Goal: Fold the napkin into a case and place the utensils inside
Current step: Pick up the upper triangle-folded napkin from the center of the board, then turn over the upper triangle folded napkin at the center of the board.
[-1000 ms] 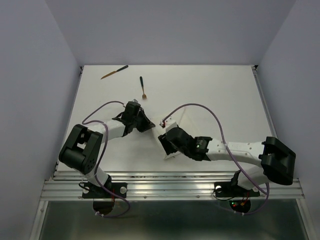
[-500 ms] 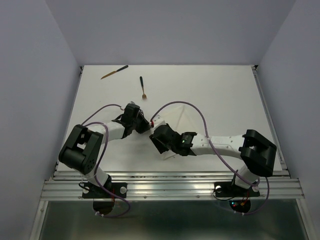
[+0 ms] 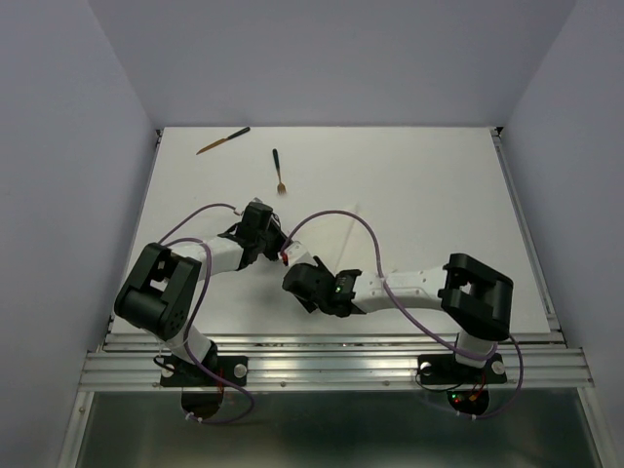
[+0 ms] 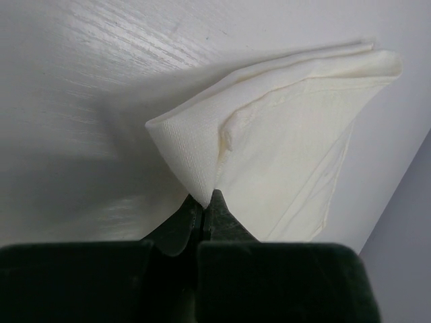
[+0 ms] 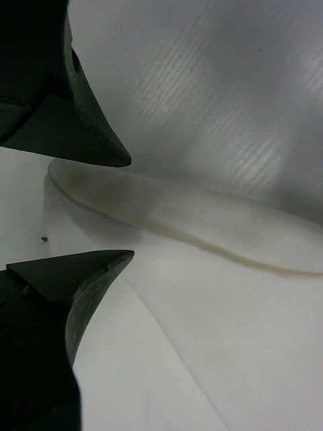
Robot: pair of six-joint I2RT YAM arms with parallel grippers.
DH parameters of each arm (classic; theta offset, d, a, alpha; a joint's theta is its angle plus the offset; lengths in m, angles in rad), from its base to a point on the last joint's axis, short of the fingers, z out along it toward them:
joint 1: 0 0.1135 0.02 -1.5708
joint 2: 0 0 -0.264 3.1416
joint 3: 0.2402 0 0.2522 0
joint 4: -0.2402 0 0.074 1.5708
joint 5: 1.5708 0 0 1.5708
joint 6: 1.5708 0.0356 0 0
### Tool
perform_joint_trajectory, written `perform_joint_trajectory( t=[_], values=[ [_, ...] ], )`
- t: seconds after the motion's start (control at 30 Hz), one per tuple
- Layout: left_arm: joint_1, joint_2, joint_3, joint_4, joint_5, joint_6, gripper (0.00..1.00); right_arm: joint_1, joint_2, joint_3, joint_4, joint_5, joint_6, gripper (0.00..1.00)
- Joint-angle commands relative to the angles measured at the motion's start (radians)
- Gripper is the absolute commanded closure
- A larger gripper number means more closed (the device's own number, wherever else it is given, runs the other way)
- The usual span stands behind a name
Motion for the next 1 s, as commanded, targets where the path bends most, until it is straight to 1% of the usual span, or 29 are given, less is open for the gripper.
perform_joint_trajectory(
  t=[0.0,0.13,0.2,0.37,0.53,0.77,0.93,0.97],
  values=[
    [0.004,-0.016,0.017,-0.01,-0.025,0.0,1.0,0.005,0.018,0.051,-0.004,0.062,0.016,0.43],
    [0.004,-0.012,0.015,-0.011,-0.023,-0.001,1.0,0.005,0.042,0.059,-0.001,0.056,0.009,0.44],
    [0.004,-0.009,0.015,-0.011,-0.025,-0.004,1.0,0.014,0.042,0.066,-0.007,0.08,0.01,0.45],
    [0.004,-0.003,0.018,-0.011,-0.023,-0.006,1.0,0.023,0.023,0.068,-0.009,0.097,0.0,0.41],
    [0.004,0.005,0.023,-0.013,-0.019,-0.006,1.0,0.032,0.036,0.066,-0.006,0.079,-0.005,0.41],
    [0.004,0.0,0.023,-0.027,-0.023,-0.003,1.0,0.042,0.075,0.057,0.004,0.067,0.001,0.46],
    [0.004,0.0,0.028,-0.031,-0.026,-0.003,1.0,0.042,0.107,0.062,-0.002,0.082,0.016,0.51],
    [0.004,0.0,0.028,-0.03,-0.026,-0.003,1.0,0.042,0.111,0.062,-0.005,0.088,0.021,0.54]
  ],
)
